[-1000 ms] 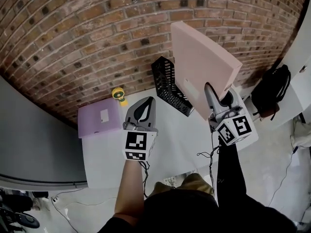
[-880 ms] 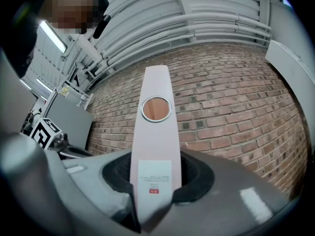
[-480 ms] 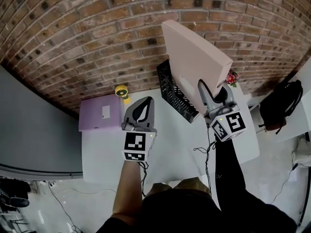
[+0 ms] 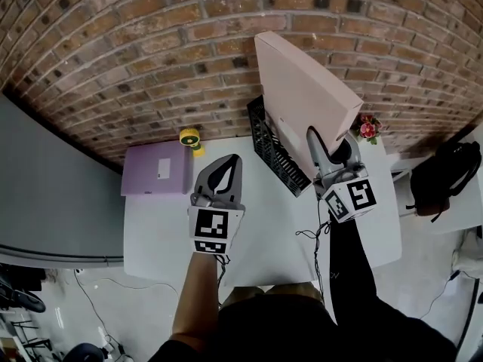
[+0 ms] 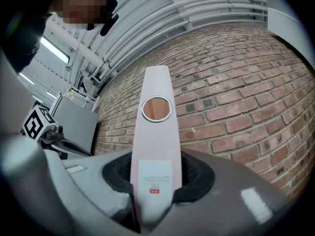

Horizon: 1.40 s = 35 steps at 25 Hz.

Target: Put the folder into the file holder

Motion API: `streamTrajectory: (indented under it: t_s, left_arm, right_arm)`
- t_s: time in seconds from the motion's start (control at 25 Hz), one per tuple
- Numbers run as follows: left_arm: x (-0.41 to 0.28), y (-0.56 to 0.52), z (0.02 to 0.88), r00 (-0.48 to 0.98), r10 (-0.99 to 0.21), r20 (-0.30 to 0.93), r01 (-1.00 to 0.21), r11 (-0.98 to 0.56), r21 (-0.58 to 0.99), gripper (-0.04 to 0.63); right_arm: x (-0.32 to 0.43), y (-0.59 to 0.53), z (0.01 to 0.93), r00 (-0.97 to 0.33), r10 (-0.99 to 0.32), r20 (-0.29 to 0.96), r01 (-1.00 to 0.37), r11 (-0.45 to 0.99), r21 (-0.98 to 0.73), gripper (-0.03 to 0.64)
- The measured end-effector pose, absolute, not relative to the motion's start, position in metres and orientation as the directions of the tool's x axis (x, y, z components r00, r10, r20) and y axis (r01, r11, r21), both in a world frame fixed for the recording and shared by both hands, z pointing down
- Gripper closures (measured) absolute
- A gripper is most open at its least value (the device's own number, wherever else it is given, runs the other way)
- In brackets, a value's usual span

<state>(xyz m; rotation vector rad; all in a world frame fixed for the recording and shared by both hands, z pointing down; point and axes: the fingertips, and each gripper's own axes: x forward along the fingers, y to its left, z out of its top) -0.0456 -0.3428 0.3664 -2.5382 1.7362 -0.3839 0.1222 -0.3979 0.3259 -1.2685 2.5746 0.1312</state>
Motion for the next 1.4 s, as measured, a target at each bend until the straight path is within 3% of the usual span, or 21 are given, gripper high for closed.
streamTrajectory:
  t_s: [0.76, 1.4]
  left_arm:
    - [-0.052, -0.350, 0.398, 0.290, -0.928, 0.236, -0.931, -0.330, -0.154, 0.586]
    - [-0.058, -0.348, 0.412, 0.305, -0.917, 0.255, -0.927, -0.347, -0.139, 0.586]
  right_arm:
    - [0.116, -0.418, 0.376, -0.565, -0.778, -0.275, -0.795, 0.602, -0.072, 0.466]
    - [0.107, -0.415, 0.390, -0.407, -0.868, -0.285, -0.890, 0.447, -0.091, 0.468]
